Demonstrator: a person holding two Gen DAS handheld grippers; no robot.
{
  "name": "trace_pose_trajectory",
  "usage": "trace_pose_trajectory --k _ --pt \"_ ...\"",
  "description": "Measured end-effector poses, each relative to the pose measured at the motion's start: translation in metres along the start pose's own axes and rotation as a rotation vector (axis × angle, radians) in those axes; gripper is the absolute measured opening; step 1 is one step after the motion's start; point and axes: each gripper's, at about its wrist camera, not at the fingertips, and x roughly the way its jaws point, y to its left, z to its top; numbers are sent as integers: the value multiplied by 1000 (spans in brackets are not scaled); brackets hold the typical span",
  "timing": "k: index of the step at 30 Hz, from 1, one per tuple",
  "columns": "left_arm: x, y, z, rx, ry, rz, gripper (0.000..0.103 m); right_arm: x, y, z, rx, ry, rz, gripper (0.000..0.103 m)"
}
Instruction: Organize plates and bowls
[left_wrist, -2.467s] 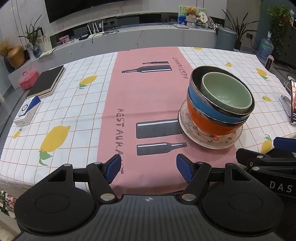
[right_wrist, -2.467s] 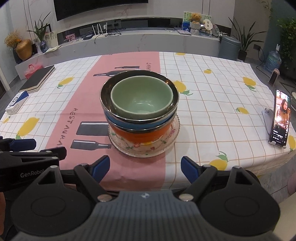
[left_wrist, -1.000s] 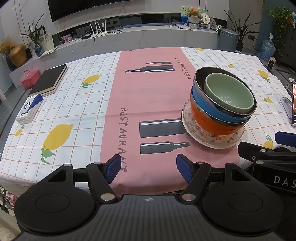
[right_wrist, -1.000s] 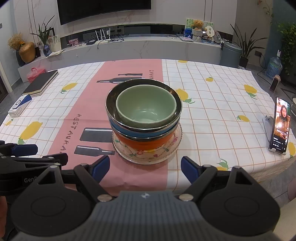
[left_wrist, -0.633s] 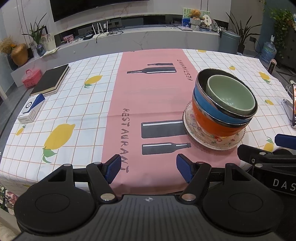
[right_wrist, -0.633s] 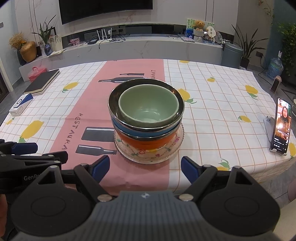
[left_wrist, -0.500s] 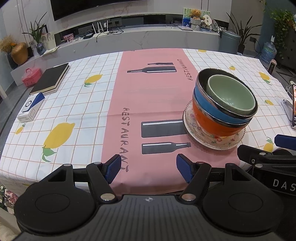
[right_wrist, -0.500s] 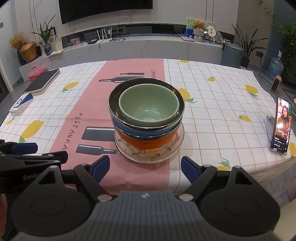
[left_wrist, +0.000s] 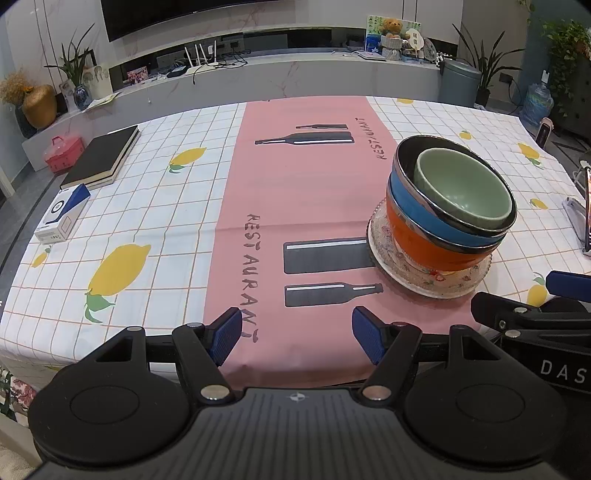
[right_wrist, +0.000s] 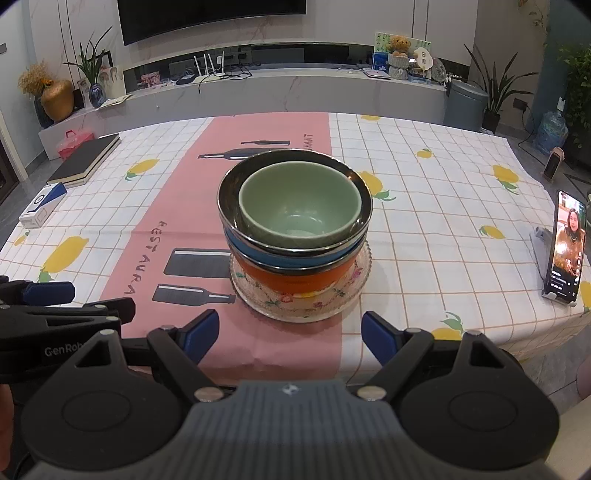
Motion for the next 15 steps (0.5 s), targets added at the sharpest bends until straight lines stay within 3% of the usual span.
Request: trace_pose_trajectory --k 15 --pt "5 0 -2 7 12 4 80 7 1 -1 -1 26 7 83"
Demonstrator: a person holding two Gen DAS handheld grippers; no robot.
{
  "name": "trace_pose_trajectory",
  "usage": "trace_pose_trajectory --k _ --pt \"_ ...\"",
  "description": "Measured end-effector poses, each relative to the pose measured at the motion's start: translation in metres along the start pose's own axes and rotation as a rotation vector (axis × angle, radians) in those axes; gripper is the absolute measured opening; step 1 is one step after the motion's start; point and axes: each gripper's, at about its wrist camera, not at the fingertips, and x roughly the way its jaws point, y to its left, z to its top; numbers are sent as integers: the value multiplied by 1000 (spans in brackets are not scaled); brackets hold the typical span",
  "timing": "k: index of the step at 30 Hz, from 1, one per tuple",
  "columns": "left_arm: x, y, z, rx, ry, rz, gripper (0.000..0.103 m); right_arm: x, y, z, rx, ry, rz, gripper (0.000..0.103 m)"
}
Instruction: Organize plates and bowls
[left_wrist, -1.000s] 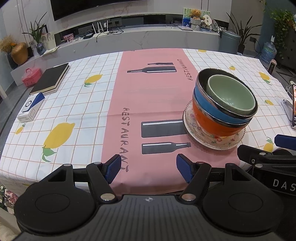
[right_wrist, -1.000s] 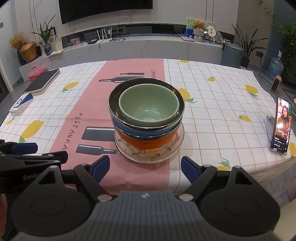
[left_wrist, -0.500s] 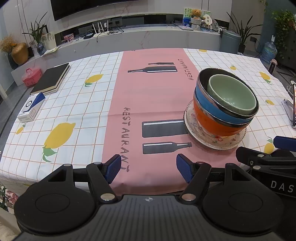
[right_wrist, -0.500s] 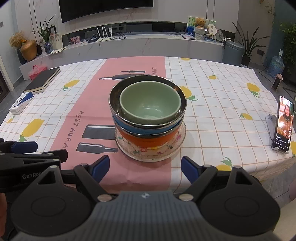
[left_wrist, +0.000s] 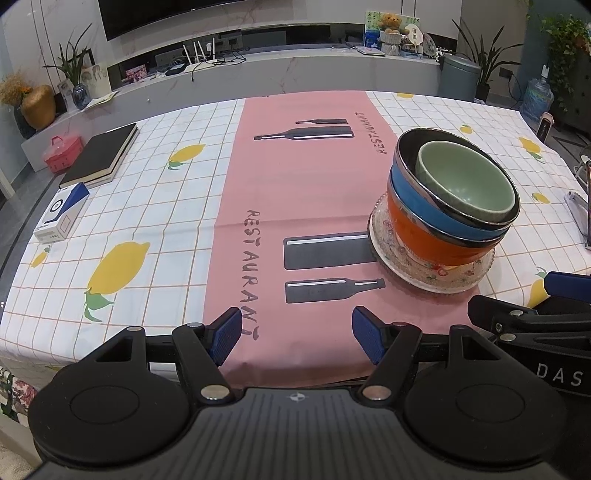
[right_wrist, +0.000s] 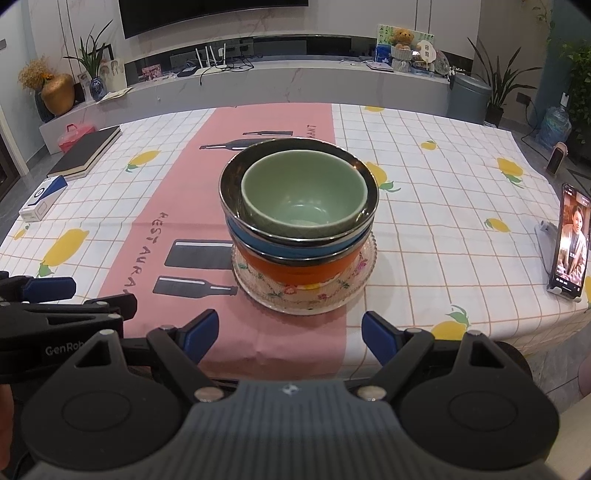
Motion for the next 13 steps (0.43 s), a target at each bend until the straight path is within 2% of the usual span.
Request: trace_pose_trajectory --k 13 --pt "3 -1 0 6 5 -1 80 6 -1 0 3 21 4 83"
